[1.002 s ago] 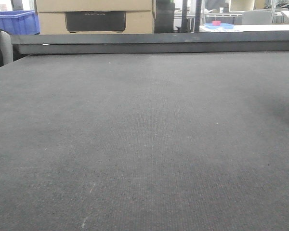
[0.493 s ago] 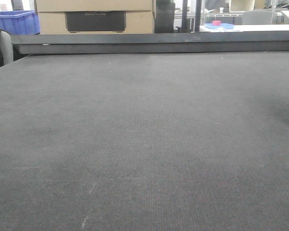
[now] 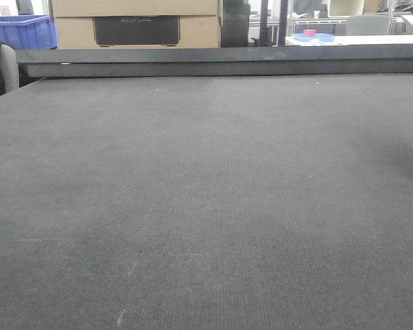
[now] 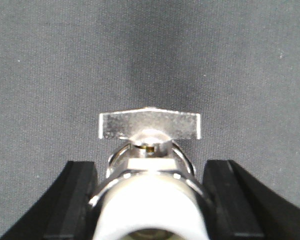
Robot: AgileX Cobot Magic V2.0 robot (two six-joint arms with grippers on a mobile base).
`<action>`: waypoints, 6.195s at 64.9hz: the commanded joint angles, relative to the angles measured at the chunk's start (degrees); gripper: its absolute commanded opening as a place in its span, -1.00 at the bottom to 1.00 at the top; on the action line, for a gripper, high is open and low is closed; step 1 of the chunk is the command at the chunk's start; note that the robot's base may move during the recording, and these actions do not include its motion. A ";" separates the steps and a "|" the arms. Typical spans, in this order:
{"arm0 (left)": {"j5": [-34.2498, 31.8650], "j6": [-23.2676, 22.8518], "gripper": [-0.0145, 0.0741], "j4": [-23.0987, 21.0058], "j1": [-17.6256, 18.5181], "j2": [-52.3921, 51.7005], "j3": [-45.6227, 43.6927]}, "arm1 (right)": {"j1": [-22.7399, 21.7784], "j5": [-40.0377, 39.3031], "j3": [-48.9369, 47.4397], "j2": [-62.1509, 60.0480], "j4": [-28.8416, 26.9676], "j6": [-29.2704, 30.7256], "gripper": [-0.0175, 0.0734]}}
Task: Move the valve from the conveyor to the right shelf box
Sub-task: 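Close the left gripper around the other white valve body, then lift both held valves up off the belt, then drive the base to the shelf of blue bins holding both valves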
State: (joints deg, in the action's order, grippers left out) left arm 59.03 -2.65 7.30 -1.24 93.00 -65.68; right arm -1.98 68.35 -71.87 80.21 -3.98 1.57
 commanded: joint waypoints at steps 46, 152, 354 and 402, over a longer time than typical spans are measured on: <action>-20.20 11.65 -0.92 -14.75 1.55 -22.17 1.78 | -0.21 -12.76 1.45 -13.81 0.43 0.08 -0.97; -46.36 11.65 -0.92 -23.45 1.55 -63.96 34.35 | -0.21 -40.32 29.21 -45.82 0.43 0.49 -0.97; -46.49 11.65 -0.92 -23.45 1.55 -63.96 34.35 | -0.21 -40.33 29.21 -46.08 0.43 0.49 -0.97; -46.49 11.65 -0.92 -23.45 1.55 -63.96 34.35 | -0.21 -40.33 29.21 -46.08 0.43 0.49 -0.97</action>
State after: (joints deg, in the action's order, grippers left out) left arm 15.28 8.93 -15.60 -0.04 29.39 -30.79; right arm -1.98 31.83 -42.17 34.65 -4.08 1.85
